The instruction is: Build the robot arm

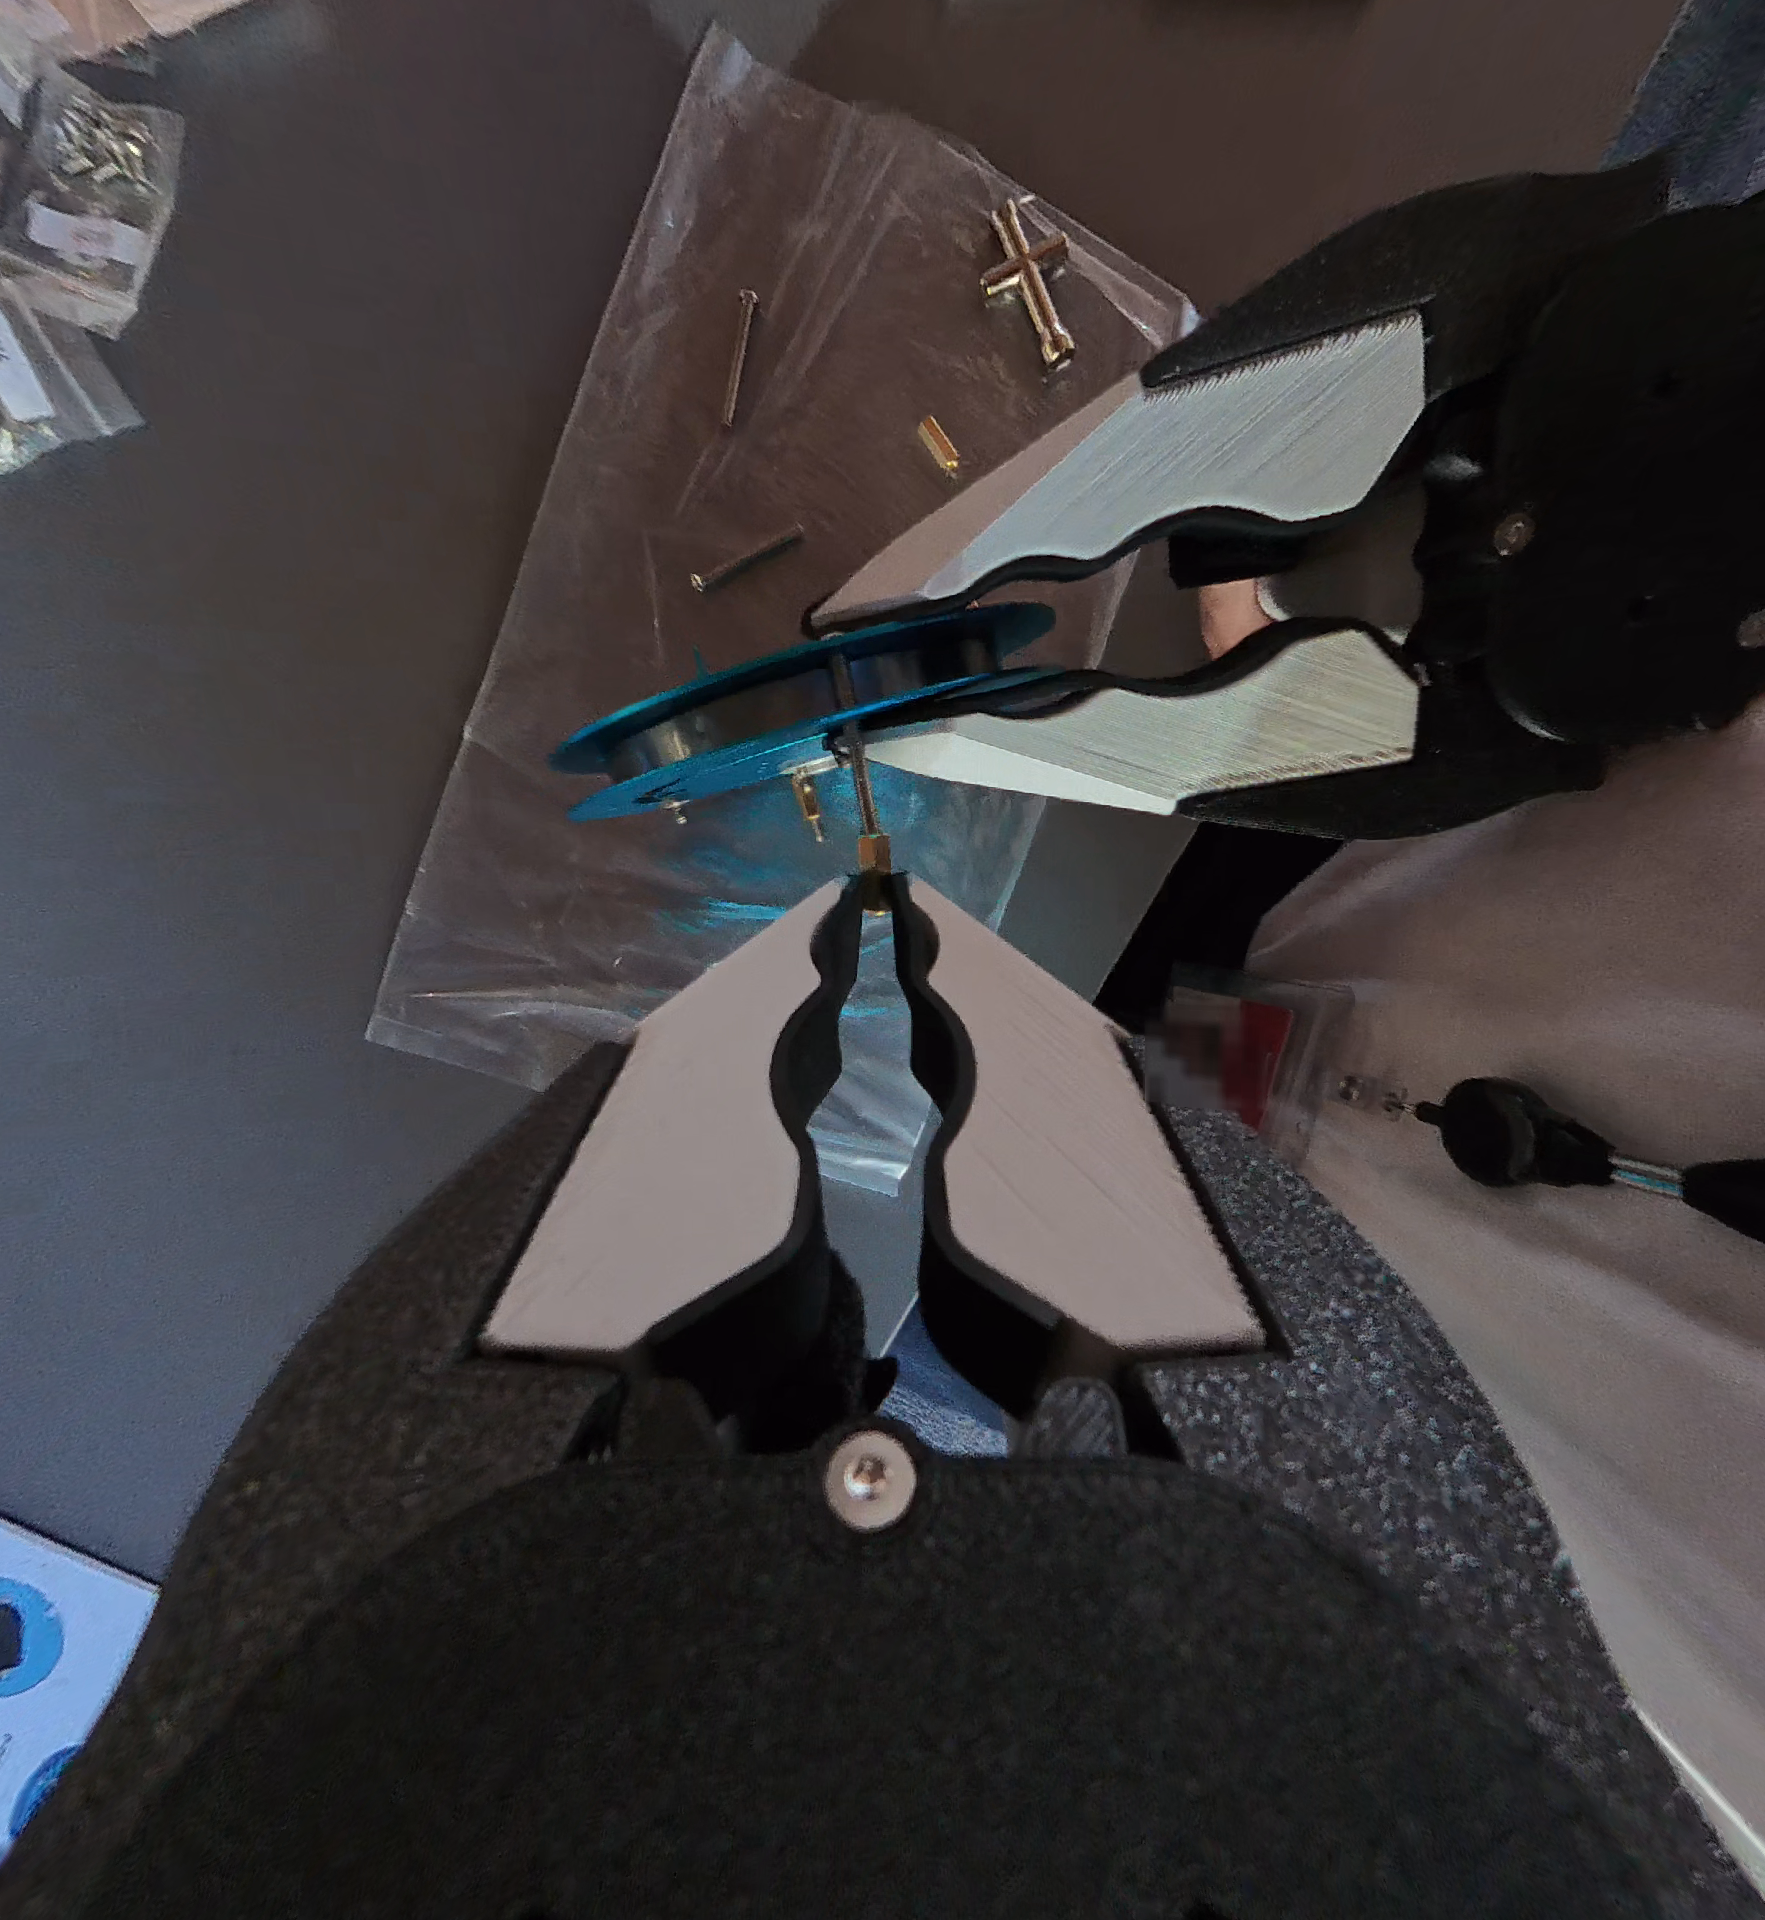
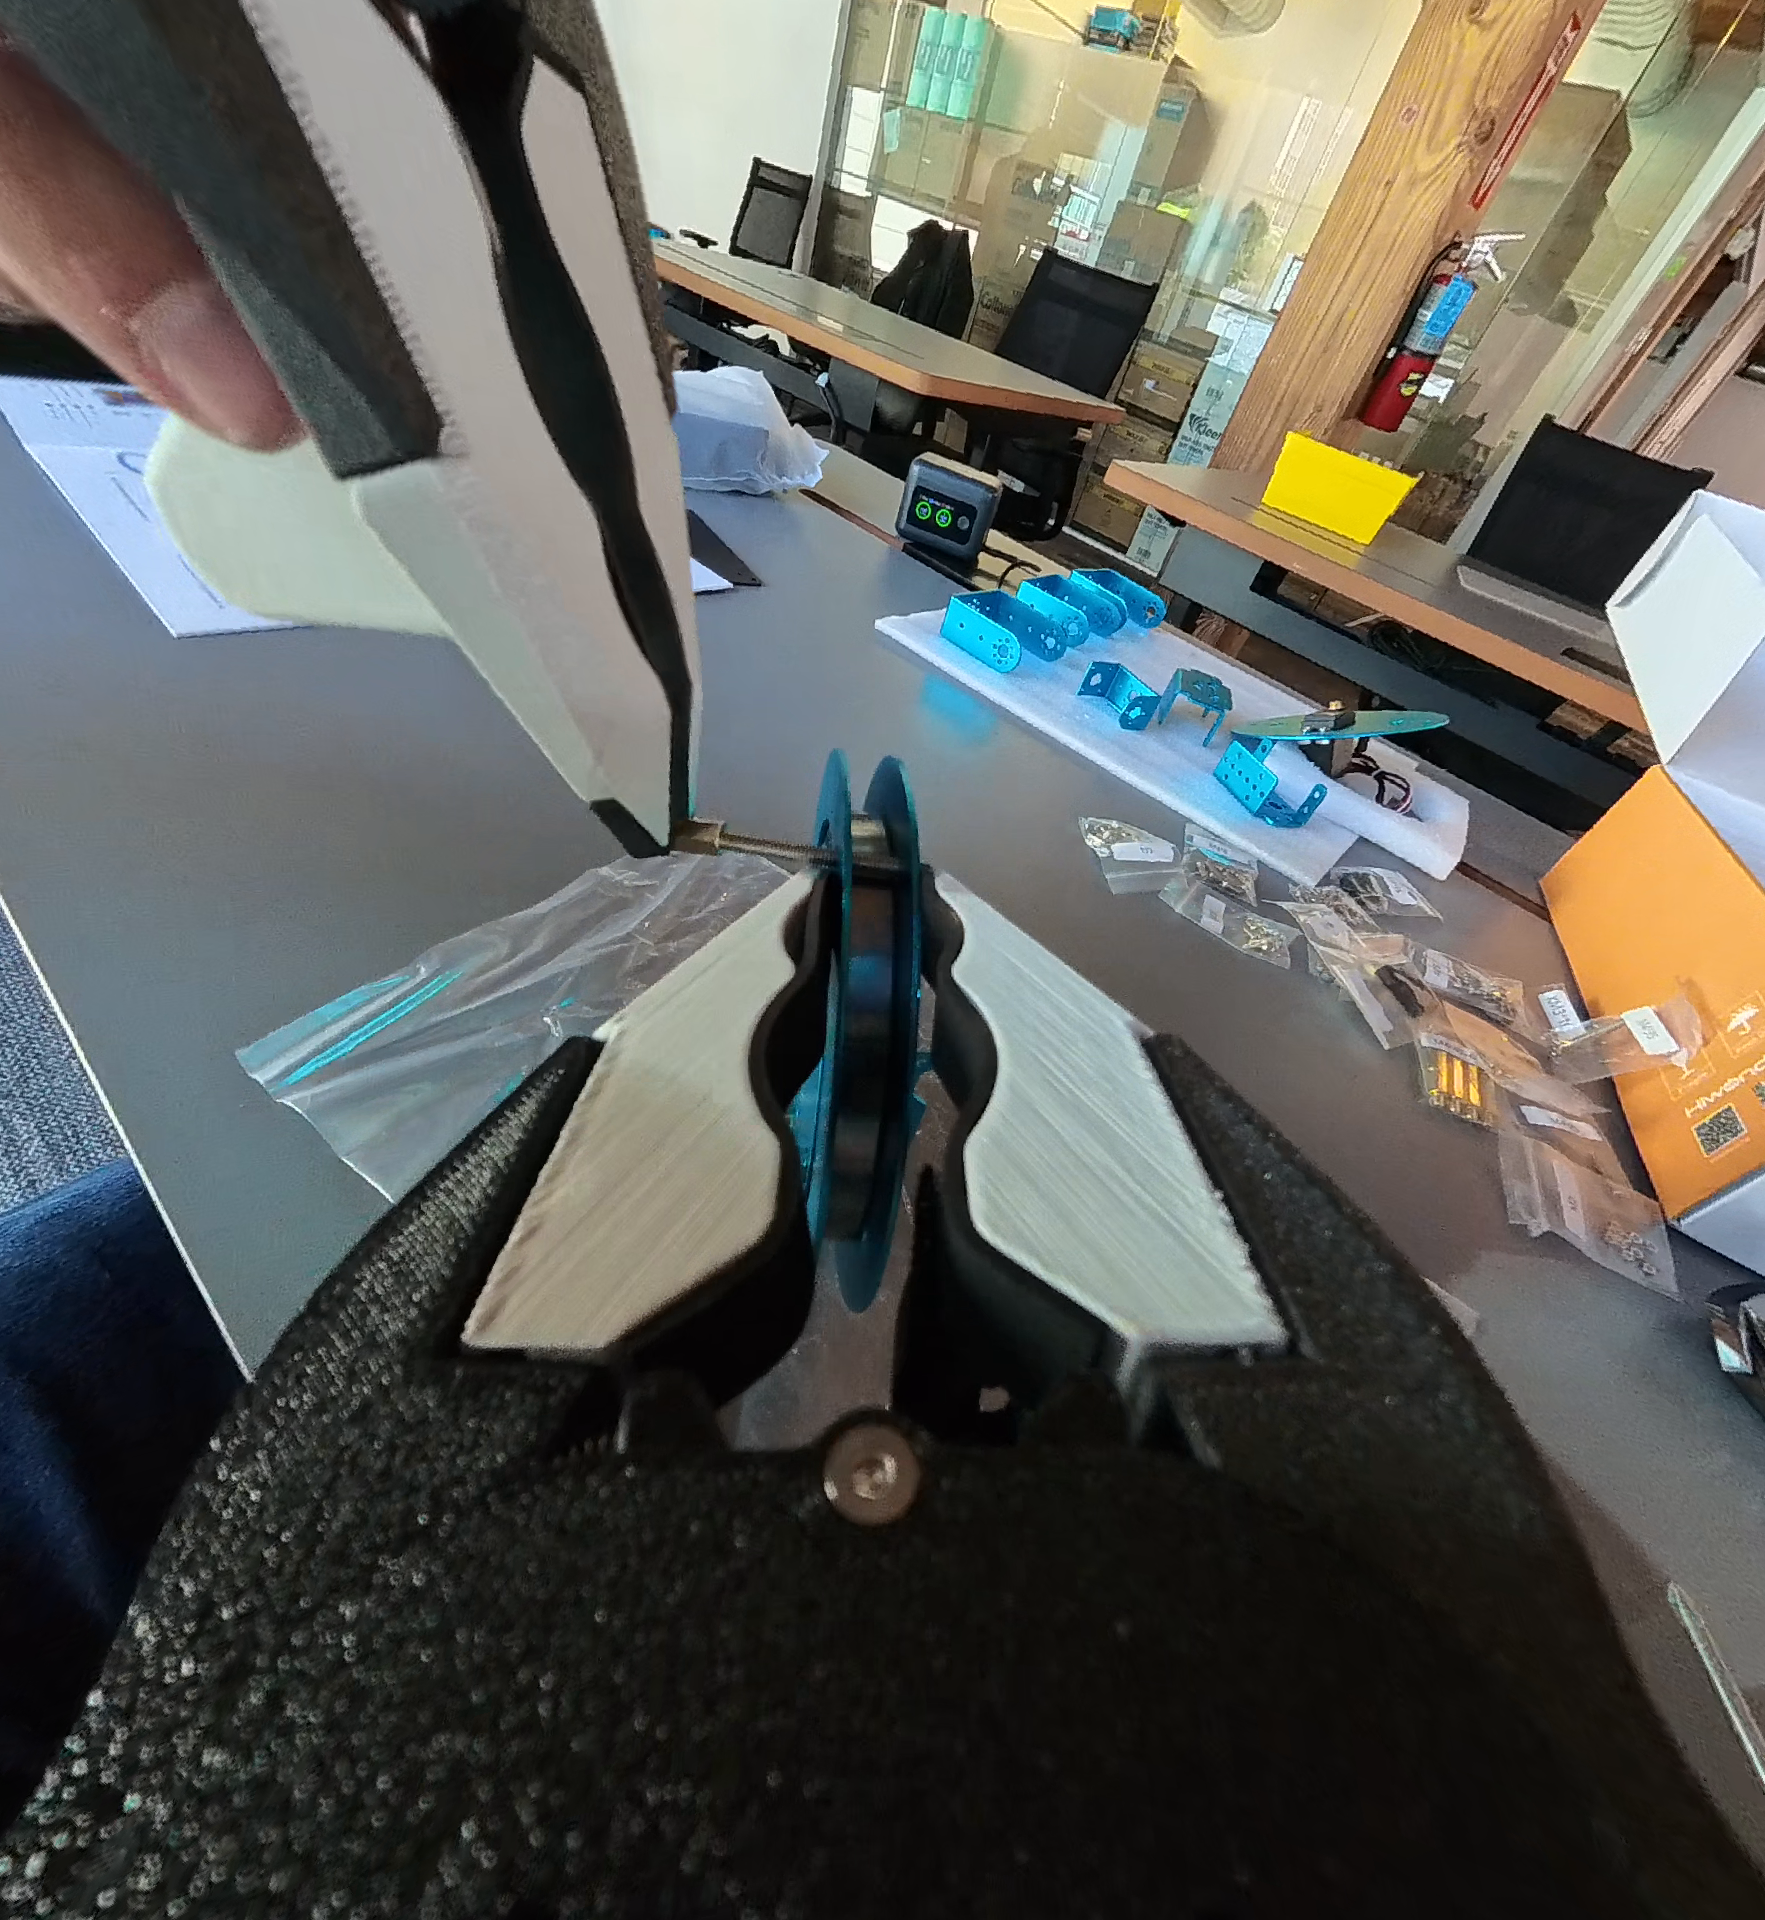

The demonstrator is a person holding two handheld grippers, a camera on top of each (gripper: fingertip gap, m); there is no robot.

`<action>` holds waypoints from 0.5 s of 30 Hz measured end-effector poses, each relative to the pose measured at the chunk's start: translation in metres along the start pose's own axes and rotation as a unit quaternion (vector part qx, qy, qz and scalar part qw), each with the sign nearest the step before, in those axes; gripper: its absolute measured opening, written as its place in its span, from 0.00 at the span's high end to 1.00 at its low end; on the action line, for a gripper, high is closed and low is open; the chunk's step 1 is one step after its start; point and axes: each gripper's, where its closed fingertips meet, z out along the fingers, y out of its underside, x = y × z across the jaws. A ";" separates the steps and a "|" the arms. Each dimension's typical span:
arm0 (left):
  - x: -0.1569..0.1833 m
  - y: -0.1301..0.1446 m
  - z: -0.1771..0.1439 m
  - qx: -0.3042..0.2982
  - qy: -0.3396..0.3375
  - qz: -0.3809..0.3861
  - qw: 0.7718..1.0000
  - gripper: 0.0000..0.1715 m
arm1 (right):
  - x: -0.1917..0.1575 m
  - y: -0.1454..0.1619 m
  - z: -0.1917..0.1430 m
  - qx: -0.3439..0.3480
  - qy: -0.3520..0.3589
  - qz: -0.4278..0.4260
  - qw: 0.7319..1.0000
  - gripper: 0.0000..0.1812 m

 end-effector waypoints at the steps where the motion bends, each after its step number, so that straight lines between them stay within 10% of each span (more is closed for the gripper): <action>1: 0.000 0.000 -0.001 -0.006 0.012 -0.006 1.000 0.97 | 0.000 0.000 0.000 0.000 0.000 -0.002 1.000 0.92; 15: 0.002 -0.003 -0.001 -0.035 0.163 -0.103 0.981 0.97 | 0.001 0.001 0.000 0.000 -0.004 0.009 1.000 0.92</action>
